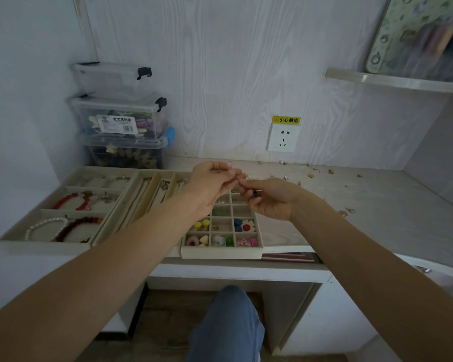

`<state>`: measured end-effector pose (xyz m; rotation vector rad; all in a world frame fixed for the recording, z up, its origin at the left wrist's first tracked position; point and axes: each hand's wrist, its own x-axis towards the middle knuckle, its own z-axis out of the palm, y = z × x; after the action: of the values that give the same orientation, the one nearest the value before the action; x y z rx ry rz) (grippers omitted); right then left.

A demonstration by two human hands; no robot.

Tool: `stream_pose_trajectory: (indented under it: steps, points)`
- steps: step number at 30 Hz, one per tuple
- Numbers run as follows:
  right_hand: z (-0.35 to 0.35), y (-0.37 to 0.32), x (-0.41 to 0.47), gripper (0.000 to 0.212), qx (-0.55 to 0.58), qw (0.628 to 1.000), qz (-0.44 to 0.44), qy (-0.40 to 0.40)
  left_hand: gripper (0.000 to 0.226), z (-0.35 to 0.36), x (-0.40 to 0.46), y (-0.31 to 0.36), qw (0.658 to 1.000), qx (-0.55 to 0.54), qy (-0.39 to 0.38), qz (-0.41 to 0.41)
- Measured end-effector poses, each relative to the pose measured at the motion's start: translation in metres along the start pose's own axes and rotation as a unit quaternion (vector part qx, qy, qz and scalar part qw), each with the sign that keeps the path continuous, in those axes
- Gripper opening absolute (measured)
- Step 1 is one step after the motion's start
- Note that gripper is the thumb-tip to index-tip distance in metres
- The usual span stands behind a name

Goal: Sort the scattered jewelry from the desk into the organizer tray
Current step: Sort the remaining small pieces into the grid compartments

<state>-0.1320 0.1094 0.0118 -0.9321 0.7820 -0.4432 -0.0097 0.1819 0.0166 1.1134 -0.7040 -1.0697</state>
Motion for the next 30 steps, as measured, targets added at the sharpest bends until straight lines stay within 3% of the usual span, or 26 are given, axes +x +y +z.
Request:
stream_pose_trajectory:
  steps: [4, 9, 12, 15, 20, 23, 26, 30]
  points:
    - [-0.001, -0.001, 0.0, 0.007, -0.061, 0.998, -0.019, 0.022, 0.009, -0.007, 0.004, 0.002, 0.996, 0.083, 0.028, -0.001]
    - [-0.007, -0.001, -0.002, 0.009, -0.214, 0.971, -0.076, 0.076, 0.022, -0.014, 0.006, -0.004, 0.972, 0.235, 0.019, -0.007]
    - [-0.009, 0.001, -0.006, 0.01, -0.35, 0.924, -0.104, 0.11, 0.017, -0.014, 0.009, -0.007, 0.952, 0.306, -0.008, -0.009]
    - [-0.009, -0.001, -0.007, 0.006, -0.457, 0.873, -0.107, 0.131, 0.011, -0.013, 0.014, -0.008, 0.912, 0.409, -0.038, 0.018]
    - [-0.006, -0.003, 0.001, 0.017, -0.565, 0.81, -0.099, 0.124, 0.018, -0.008, 0.021, -0.009, 0.839, 0.536, -0.088, 0.029]
    - [-0.002, -0.002, 0.013, 0.02, -0.658, 0.737, -0.088, 0.127, 0.022, -0.004, 0.024, -0.011, 0.802, 0.588, -0.097, 0.043]
    - [0.004, 0.0, 0.021, 0.019, -0.732, 0.664, -0.075, 0.133, 0.02, 0.0, 0.029, -0.011, 0.78, 0.616, -0.094, 0.053]
    - [0.01, 0.001, 0.021, 0.007, -0.772, 0.619, -0.063, 0.13, 0.022, 0.005, 0.031, -0.012, 0.732, 0.67, -0.118, 0.036]
